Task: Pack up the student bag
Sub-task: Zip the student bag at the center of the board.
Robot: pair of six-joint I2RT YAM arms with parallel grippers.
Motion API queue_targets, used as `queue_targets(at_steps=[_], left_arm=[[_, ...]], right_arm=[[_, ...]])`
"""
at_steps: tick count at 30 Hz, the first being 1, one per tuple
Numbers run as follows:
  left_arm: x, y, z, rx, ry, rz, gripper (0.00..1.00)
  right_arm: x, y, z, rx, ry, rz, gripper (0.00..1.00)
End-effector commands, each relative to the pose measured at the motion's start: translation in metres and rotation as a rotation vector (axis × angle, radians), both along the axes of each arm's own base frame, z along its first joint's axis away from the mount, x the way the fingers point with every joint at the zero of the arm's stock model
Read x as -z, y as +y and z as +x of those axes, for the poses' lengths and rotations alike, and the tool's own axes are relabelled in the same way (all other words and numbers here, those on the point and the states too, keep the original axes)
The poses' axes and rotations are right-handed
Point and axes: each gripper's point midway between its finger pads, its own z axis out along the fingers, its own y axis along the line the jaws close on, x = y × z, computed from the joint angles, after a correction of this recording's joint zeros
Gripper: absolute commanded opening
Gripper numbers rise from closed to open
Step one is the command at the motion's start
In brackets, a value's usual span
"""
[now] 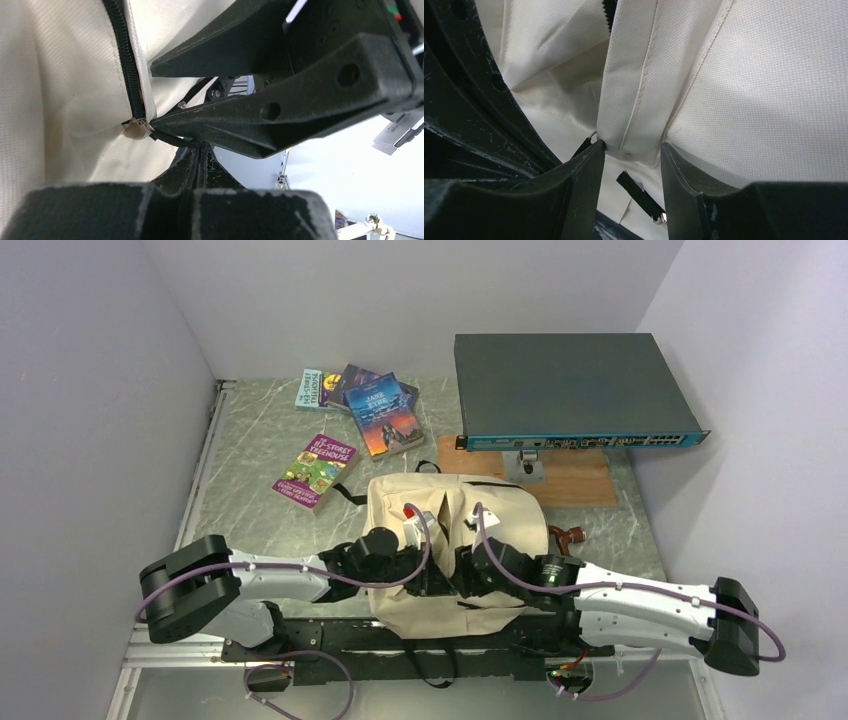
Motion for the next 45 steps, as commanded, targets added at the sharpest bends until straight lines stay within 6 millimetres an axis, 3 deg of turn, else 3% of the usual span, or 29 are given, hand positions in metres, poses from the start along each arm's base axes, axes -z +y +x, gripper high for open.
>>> queue_targets(at_steps=[1,9,16,23,26,32,37,43,45], left_arm=[[-0.045,-0.011,-0.001,0.019,-0.025,-0.172,0.00],[-0.051,0.003,0.018,-0.100,-0.100,-0.124,0.00],[-0.046,0.016,0.023,-0.139,-0.128,-0.074,0.00],[-0.053,0.009,0.022,-0.113,-0.131,-0.090,0.00],[-0.055,0.007,0.022,-0.108,-0.132,-0.095,0.00],[-0.059,0.011,0.021,-0.112,-0.140,-0.096,0.00],[-0.066,0.018,0.022,-0.133,-0.156,-0.103,0.00],[-0.073,0.018,0.024,-0.141,-0.174,-0.113,0.00],[-0.073,0.016,0.026,-0.142,-0.172,-0.102,0.00]], right_arm=[[-0.011,0.008,0.016,0.082,-0.137,-0.030,0.48],[-0.013,0.018,0.010,0.066,-0.237,0.020,0.49],[-0.023,0.026,0.009,0.002,-0.299,0.103,0.56],[-0.034,0.044,-0.006,-0.148,-0.352,0.251,0.57],[-0.027,0.041,-0.006,-0.153,-0.382,0.286,0.58],[-0.036,0.044,-0.005,-0.185,-0.431,0.296,0.58],[-0.028,0.039,-0.002,-0.153,-0.413,0.282,0.58],[-0.020,0.038,0.013,-0.077,-0.432,0.208,0.53],[-0.017,0.038,0.019,-0.038,-0.427,0.165,0.41]])
